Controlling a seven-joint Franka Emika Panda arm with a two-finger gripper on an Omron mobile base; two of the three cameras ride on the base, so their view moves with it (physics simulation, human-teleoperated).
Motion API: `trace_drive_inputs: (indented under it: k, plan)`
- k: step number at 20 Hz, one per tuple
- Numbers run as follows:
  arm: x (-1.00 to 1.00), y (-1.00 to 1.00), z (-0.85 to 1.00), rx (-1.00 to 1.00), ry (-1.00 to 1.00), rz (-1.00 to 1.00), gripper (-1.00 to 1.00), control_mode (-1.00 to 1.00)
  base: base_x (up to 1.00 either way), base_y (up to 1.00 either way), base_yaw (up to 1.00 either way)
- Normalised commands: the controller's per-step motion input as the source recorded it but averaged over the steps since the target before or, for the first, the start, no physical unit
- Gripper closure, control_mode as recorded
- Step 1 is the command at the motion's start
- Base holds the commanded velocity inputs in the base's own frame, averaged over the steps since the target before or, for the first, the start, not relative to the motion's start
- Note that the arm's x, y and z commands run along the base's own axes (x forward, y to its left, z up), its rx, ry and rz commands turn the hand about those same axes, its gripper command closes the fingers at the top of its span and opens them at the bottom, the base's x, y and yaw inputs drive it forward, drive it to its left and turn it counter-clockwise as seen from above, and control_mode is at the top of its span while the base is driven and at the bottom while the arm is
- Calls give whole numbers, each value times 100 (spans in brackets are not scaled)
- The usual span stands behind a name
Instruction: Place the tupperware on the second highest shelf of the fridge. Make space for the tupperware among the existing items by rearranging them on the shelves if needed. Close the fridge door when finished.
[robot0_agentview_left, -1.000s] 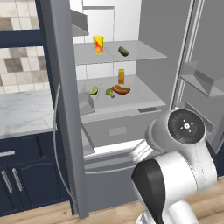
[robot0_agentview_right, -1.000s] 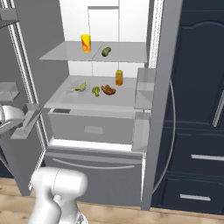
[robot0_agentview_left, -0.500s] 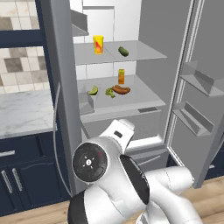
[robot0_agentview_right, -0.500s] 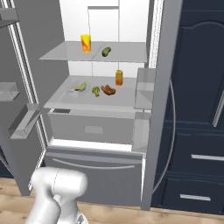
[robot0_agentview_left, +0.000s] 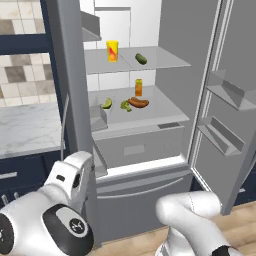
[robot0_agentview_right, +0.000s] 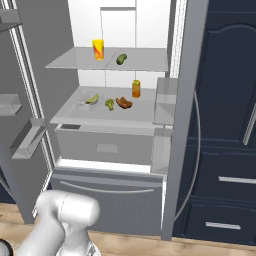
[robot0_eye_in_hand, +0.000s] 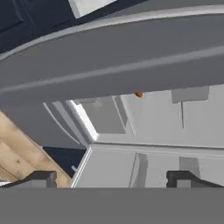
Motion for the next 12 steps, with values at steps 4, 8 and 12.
trace_drive_inputs:
  k: [4, 8, 12]
  plan:
    - [56, 79, -26, -31, 3, -4, -100, -100, 0, 0, 0]
    - [63, 57, -38, -29, 5, -8, -100, -100, 0, 0, 0]
    - [58, 47, -52, -26, 4, -8, -100, -100, 0, 0, 0]
